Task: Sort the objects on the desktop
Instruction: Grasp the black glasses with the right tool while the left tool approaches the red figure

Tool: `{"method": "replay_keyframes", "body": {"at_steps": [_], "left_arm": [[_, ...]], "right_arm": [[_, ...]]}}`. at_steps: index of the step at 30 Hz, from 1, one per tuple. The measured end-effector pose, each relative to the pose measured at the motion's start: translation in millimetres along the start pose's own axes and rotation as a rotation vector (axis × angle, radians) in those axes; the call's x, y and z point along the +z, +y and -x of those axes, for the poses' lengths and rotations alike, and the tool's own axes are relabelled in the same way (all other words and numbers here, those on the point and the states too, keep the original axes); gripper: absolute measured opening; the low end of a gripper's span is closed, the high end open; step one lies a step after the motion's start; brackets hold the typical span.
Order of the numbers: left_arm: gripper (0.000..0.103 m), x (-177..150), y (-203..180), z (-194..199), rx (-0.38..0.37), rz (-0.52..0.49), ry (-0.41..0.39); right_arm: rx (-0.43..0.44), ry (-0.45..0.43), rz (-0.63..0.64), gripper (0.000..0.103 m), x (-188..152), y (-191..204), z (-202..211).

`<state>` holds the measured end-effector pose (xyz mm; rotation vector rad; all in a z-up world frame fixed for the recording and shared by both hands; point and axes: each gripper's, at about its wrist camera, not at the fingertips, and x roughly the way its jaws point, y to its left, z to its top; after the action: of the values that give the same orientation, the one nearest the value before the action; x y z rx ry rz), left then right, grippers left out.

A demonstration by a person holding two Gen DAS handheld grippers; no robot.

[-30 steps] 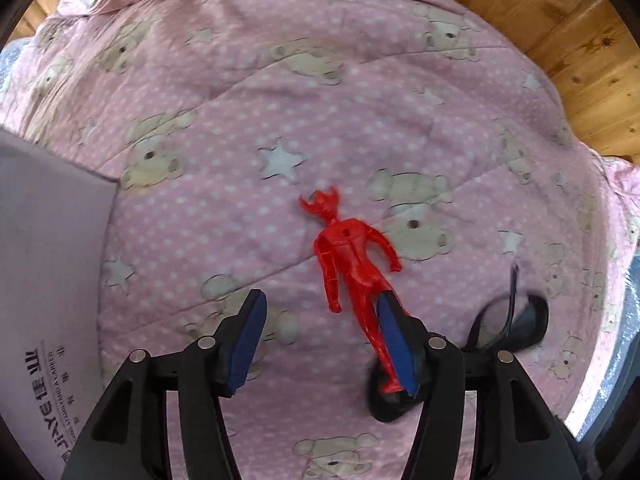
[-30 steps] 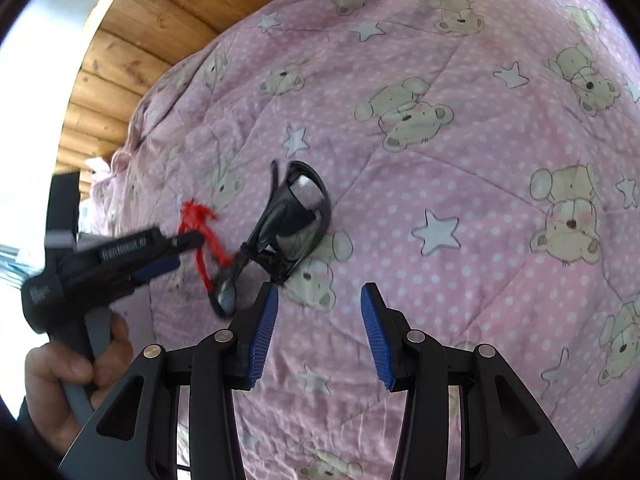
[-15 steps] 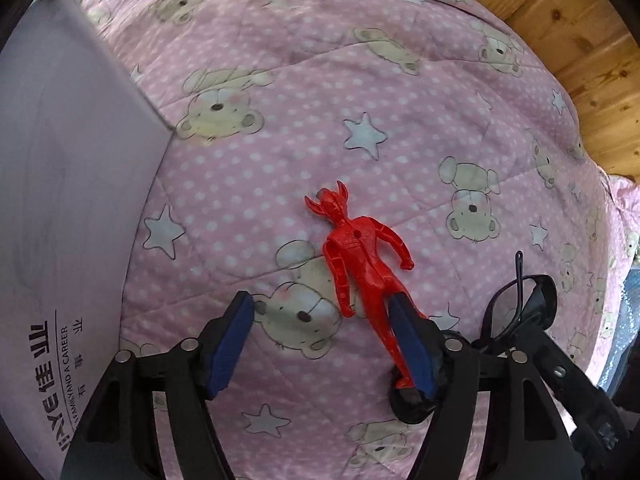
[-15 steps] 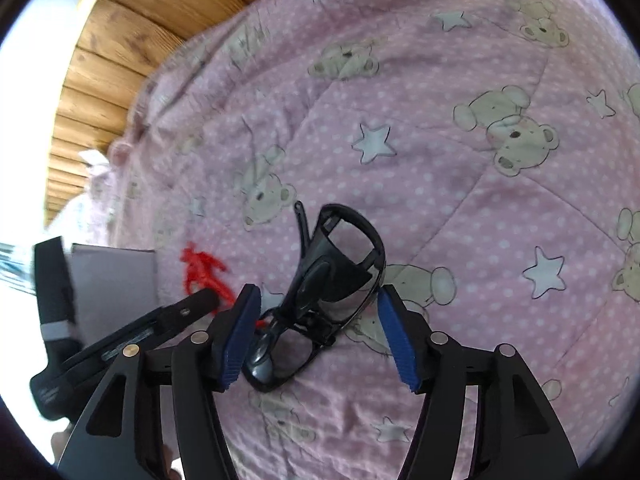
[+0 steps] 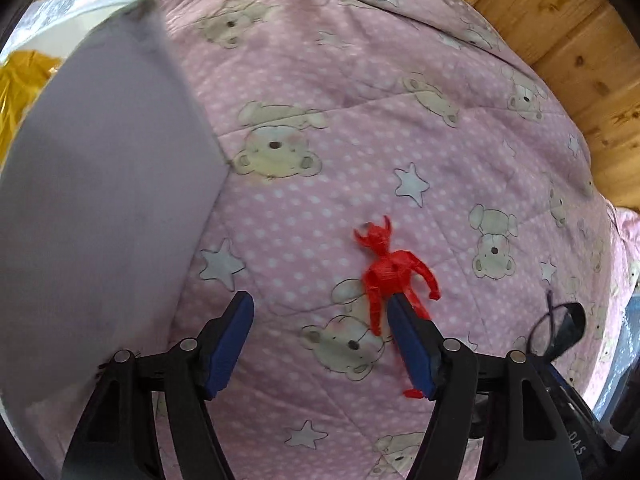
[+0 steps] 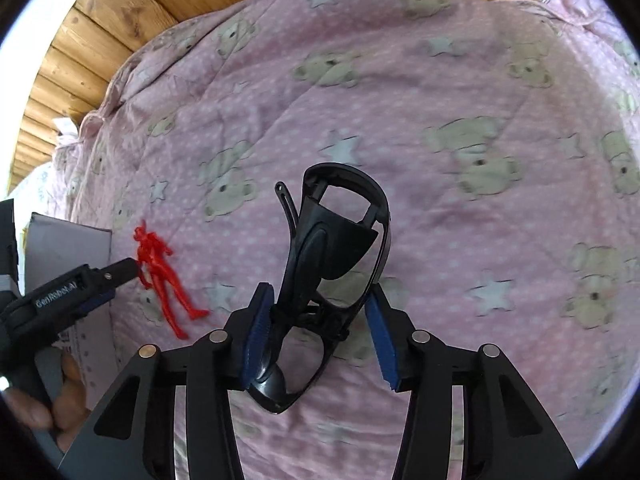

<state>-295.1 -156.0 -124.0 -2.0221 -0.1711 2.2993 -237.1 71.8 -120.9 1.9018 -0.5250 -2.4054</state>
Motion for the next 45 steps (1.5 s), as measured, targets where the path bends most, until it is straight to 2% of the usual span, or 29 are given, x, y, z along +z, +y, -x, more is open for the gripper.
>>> {"method": "replay_keyframes", "body": {"at_steps": [3, 7, 11, 13, 16, 17, 18, 19, 21, 22, 26, 30, 32, 34, 37, 39, 40, 42, 43, 45], "left_arm": [[0.070, -8.8, -5.3, -0.7, -0.026, 0.003, 0.018], [0.070, -27.2, -23.8, -16.0, 0.003, -0.008, 0.062], [0.076, -33.8, -42.0, -22.4, 0.089, -0.049, 0.028], [0.081, -33.8, -46.1, -23.9, 0.103, -0.043, 0.016], [0.081, -33.1, -48.4, -23.2, 0.100, -0.039, -0.002], [0.076, -33.5, -48.7, -21.6, 0.099, -0.044, -0.012], [0.059, -34.6, -49.0, -16.3, 0.093, -0.054, -0.039], [0.033, -35.1, -49.5, -12.2, 0.074, -0.066, -0.051], [0.015, -35.2, -48.9, -6.8, 0.034, -0.071, -0.049], [0.014, -35.6, -47.5, -3.1, 0.012, -0.063, -0.056], [0.012, -37.4, -42.0, 11.2, -0.056, -0.038, -0.070], [0.013, -39.2, -37.4, 16.4, -0.086, -0.017, -0.062], [0.023, -37.8, -34.2, 14.2, -0.112, -0.001, -0.038], [0.046, -36.5, -30.0, 12.4, -0.102, 0.021, -0.042], [0.050, -33.8, -31.1, 5.4, -0.134, 0.015, -0.032], [0.050, -33.0, -35.1, -2.4, -0.107, 0.000, -0.026], [0.054, -33.3, -38.1, -5.7, -0.102, -0.008, -0.034], [0.055, -34.7, -45.3, -5.6, -0.090, -0.033, -0.069], [0.052, -36.5, -50.5, -6.0, -0.069, -0.057, -0.083], [0.033, -38.2, -52.5, -3.1, -0.087, -0.064, -0.096]], "right_arm": [[0.019, 0.004, -0.002, 0.052, -3.2, -6.2, 0.0], [0.015, 0.011, -0.012, 0.055, -9.5, -10.1, -4.0], [0.027, 0.029, -0.015, 0.058, -15.1, -6.3, -10.7], [0.018, 0.016, 0.002, 0.060, -17.1, -3.2, -12.4], [-0.001, 0.008, 0.024, 0.058, -17.3, 0.8, -14.5], [0.000, 0.010, 0.027, 0.056, -17.0, 0.6, -13.6], [0.010, 0.012, 0.022, 0.051, -16.9, -1.5, -12.2], [0.023, 0.013, 0.012, 0.049, -16.9, -3.9, -11.1], [0.035, 0.015, -0.001, 0.045, -17.1, -7.3, -9.3], [0.039, 0.015, -0.005, 0.044, -17.8, -7.7, -8.7], [0.052, 0.022, -0.009, 0.042, -21.3, -5.1, -7.3], [0.071, 0.026, -0.011, 0.042, -25.7, -0.8, -5.3], [0.079, 0.027, -0.019, 0.042, -26.5, 0.1, -4.7], [0.085, 0.029, -0.023, 0.042, -27.5, -0.5, -4.7], [0.088, 0.034, -0.036, 0.042, -28.8, -2.9, -7.0], [0.089, 0.040, -0.040, 0.042, -28.5, -3.8, -9.8], [0.089, 0.041, -0.039, 0.042, -28.2, -4.1, -10.6], [0.089, 0.044, -0.039, 0.042, -27.7, -4.7, -12.4], [0.089, 0.044, -0.039, 0.042, -27.7, -5.0, -12.6], [0.091, 0.043, -0.038, 0.042, -27.5, -5.2, -12.3]]}}
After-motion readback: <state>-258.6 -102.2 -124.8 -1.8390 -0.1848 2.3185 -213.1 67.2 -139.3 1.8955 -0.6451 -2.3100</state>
